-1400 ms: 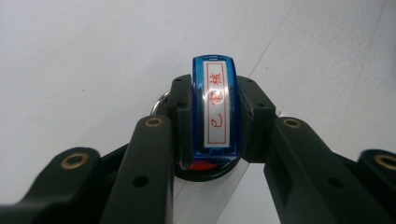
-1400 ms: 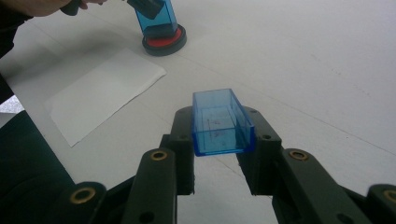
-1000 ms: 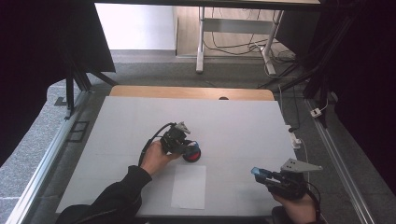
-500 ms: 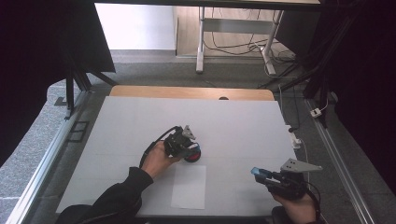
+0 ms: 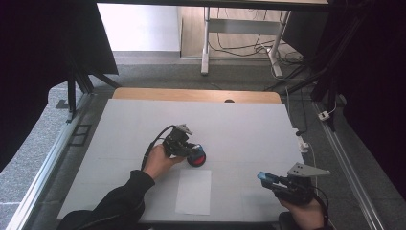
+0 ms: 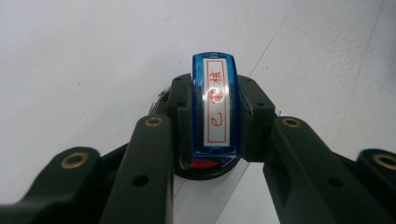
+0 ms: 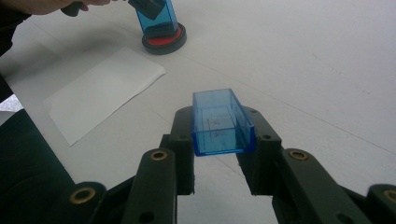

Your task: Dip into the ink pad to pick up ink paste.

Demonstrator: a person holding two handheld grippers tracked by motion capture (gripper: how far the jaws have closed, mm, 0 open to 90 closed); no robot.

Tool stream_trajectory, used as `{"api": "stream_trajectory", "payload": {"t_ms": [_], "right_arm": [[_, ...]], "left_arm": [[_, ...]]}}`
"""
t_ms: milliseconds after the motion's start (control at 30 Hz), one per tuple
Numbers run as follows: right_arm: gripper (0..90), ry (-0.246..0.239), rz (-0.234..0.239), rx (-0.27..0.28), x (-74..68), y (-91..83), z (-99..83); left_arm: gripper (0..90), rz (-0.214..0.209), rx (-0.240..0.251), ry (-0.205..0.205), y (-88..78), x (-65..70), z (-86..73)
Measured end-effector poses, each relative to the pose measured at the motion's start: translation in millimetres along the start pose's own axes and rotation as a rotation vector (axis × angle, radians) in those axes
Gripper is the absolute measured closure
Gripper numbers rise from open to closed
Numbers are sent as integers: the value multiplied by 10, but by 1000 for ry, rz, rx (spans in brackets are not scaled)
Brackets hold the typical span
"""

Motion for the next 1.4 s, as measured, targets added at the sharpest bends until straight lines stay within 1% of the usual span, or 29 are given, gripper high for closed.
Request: {"api": "stream_trajectory", "payload": {"t_ms": [67, 300, 367, 433, 633, 900, 1000, 1267, 1400], "right_arm": [[684, 0, 0, 0, 0, 0, 0], [685, -2, 0, -2, 0, -1, 0], [684, -1, 1, -1, 0, -1, 0], [685, -3, 1, -2, 0, -2, 0], [684, -1, -1, 2, 0, -2, 0], [685, -2, 1, 6, 3, -4, 1], [685, -2, 1, 7, 4, -6, 0], [684, -1, 3, 13, 2, -6, 2], [684, -4, 6, 10, 1, -10, 1]], "left_arm": [[707, 8, -3, 8, 1, 10, 1], [707, 75, -19, 80, 7, 94, 9], [707, 89, -16, 93, 10, 114, 7], [707, 95, -14, 97, 12, 124, 7], [705, 73, -6, 82, 6, 91, 6], [704, 86, 3, 87, -2, 101, 23], [703, 75, 24, 79, -49, 102, 40], [703, 38, 71, 86, -227, 154, 52], [703, 12, 81, 68, -314, 197, 57]]}}
Point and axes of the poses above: each handheld gripper's, and its own axes: y roughly forward along the jaws, z roughly out of its top, x roughly to its right, the point moved 5 cm from there along y, roughly forward along the jaws, and after that the axes turned 2 degrees about z, right-handed, at the moved point
